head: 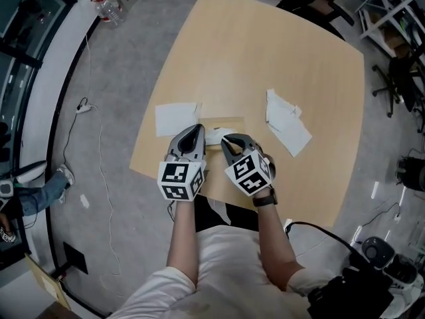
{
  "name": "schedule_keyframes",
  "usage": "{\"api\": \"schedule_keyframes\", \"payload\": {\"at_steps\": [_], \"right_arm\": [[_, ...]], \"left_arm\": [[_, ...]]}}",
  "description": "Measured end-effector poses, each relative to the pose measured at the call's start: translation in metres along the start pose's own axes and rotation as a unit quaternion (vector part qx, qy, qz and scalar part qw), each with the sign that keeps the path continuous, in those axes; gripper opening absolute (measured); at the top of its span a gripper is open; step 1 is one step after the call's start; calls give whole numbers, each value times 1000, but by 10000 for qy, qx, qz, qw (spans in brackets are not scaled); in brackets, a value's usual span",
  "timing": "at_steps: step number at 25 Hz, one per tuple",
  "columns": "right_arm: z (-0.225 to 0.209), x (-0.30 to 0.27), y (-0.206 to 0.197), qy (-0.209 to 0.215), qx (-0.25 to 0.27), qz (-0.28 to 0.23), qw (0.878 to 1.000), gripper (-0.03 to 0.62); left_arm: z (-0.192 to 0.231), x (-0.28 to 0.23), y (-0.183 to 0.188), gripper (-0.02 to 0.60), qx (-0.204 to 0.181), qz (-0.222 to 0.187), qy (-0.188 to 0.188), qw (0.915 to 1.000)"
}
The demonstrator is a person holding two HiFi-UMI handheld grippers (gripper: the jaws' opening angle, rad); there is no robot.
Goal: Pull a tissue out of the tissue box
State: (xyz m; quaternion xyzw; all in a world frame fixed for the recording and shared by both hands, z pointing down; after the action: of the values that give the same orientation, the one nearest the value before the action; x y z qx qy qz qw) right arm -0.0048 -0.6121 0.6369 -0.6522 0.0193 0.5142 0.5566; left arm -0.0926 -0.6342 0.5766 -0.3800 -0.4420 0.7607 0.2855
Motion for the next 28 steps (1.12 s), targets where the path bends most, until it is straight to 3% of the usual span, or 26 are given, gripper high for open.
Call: {"api": "schedule_keyframes", "payload": {"at_steps": [11, 23, 28], "right_arm": [[20, -28, -19, -39, -55, 320, 9995, 81], [24, -44, -31, -482, -304, 624, 9964, 76], [21, -42, -32, -516, -352, 628, 9961, 17]], "left_arm": [[19, 2, -26, 2, 260, 172, -41, 9995], [22, 2, -34, 2, 447, 185, -229, 9986], [21, 1, -29, 2, 429, 160, -238, 9987]]}}
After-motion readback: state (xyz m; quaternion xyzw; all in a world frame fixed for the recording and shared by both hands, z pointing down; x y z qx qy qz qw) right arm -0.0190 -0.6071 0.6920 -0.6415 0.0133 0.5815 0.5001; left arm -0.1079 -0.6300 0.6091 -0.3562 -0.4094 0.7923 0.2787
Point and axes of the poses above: the fingertips, and each gripper's own axes: x backward along the fingers, z to its left, y out of its top, the point moved 3 cm from there along x, backward along the fingers, and after that the axes turned 8 degrees about -y, right-handed, at the moved point
